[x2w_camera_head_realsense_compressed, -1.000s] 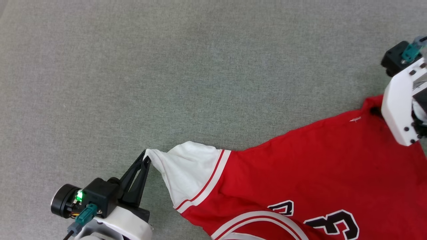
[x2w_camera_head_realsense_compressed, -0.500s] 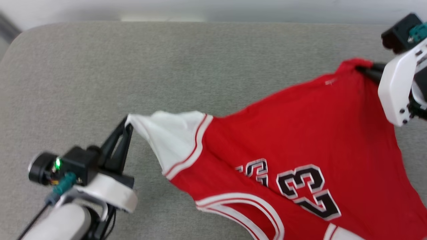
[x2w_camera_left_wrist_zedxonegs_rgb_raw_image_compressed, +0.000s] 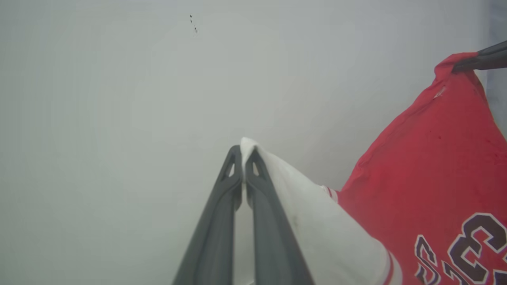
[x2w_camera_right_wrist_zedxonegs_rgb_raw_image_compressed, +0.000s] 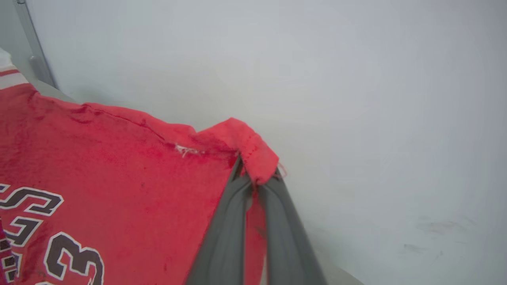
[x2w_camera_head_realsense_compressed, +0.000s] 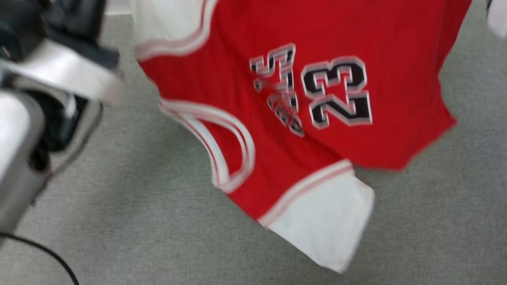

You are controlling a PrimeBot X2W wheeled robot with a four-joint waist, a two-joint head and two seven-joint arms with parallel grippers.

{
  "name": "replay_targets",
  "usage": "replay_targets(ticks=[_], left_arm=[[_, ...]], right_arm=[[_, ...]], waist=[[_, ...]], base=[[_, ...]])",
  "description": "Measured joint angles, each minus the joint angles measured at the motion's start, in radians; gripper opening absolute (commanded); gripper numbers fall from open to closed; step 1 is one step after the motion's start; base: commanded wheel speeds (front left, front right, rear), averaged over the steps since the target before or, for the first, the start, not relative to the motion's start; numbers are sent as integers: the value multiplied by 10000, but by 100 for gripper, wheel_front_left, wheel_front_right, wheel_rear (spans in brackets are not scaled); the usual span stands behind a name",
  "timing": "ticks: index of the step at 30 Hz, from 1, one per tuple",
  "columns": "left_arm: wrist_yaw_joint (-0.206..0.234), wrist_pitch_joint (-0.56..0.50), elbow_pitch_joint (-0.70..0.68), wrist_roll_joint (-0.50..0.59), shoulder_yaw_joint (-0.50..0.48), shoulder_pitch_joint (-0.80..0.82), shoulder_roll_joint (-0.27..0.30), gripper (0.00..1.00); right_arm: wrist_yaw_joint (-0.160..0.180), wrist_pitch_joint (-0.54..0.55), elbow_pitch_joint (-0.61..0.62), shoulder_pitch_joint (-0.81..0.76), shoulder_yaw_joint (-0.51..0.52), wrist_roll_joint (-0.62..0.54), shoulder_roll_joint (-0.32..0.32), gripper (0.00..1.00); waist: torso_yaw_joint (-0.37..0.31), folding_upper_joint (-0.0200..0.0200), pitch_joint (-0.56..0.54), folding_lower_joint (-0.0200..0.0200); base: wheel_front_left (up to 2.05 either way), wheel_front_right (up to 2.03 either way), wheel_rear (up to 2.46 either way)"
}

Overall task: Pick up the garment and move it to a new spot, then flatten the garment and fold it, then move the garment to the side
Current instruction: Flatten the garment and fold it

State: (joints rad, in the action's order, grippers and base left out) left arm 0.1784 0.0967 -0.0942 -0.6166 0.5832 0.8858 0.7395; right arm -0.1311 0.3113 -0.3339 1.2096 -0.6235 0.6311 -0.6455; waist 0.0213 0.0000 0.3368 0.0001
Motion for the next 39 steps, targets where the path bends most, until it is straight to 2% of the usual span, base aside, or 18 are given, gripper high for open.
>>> replay_targets(ticks=[9, 14, 23, 31, 39], left_arm=[[-1331, -700, 1463, 514, -234, 4544, -487, 0], [-2080, -771, 2713, 683, -318, 6941, -993, 0], [-2746, -658, 4734, 1120, -142, 10033, -1542, 0], [-2945, -107, 6335, 1007, 174, 10624, -1841, 0], [-3024, 752, 7264, 744, 744, 9320, -1852, 0]], right_arm=[[0, -245, -861, 2336, 1611, -1463, 1066, 0], [0, -230, -1342, 3915, 2155, -2272, 1448, 0], [0, -301, -2318, 6093, 2052, -3112, 1910, 0], [0, -719, -3542, 6899, 1296, -3262, 2242, 0], [0, -1436, -4468, 5655, 341, -2708, 2429, 0]], waist=[[-193, 0, 1148, 0], [-164, 0, 1819, 1], [-55, 0, 2687, 1], [2, 0, 3089, 1], [-39, 0, 3016, 0]], base=[[0, 0, 0], [0, 0, 0], [0, 0, 0], [0, 0, 0], [0, 0, 0]])
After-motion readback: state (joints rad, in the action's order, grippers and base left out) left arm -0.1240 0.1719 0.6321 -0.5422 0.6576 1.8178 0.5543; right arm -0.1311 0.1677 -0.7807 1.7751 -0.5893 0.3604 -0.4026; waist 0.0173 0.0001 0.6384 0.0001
